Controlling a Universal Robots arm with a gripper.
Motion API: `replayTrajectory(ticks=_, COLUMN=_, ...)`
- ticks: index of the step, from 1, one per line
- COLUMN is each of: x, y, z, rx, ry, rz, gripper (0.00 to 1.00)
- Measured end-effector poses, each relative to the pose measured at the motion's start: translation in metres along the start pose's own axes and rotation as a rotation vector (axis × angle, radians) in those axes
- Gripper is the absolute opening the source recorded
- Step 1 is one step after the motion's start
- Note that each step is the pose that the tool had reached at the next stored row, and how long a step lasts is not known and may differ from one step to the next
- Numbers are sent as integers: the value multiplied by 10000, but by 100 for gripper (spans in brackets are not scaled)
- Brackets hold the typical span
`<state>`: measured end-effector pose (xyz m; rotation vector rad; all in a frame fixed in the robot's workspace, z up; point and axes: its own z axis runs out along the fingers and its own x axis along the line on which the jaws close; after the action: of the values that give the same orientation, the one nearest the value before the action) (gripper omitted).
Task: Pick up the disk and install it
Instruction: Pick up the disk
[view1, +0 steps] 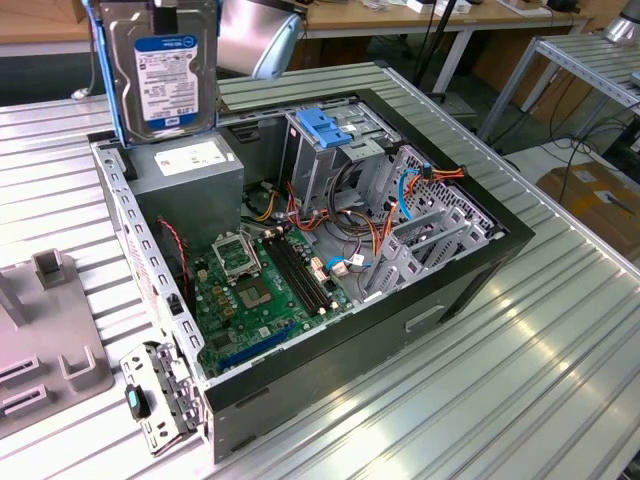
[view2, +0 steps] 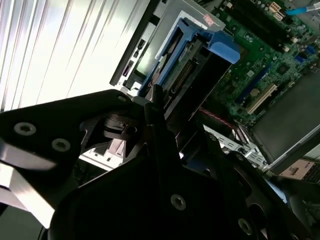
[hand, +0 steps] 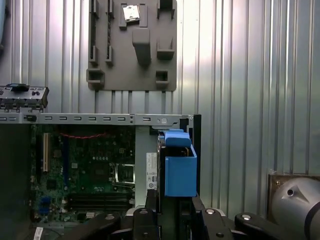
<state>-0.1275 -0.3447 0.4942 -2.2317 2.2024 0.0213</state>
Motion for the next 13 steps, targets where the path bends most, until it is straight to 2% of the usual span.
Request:
replayTrajectory(ticks=3, x=2, y=-129, z=0, rx=0, ry=0, rz=-1, gripper=35)
replayTrajectory(ticks=5, x=3, y=-246, z=-1, rx=0, ry=0, rz=0, gripper=35)
replayTrajectory(ticks=6, x=5, y=-340, z=-1, rx=0, ry=0, rz=-1, gripper=35)
replayTrajectory(ticks=8, x=6, y=-432, z=-2, rx=0, ry=0, rz=-1, gripper=35)
replayTrajectory(ticks=9, x=7, y=-528, z=-2, rx=0, ry=0, rz=0, gripper=35)
replayTrajectory(ticks=11, x=8, y=-614, z=-2, rx=0, ry=0, rz=-1, gripper=35)
replayTrajectory(ticks=12, x=9, y=-698, z=-3, rx=0, ry=1, rz=-2, gripper=35)
replayTrajectory(ticks=13, x=10, y=-740, z=-3, rx=-1, ry=1, rz=0, gripper=35)
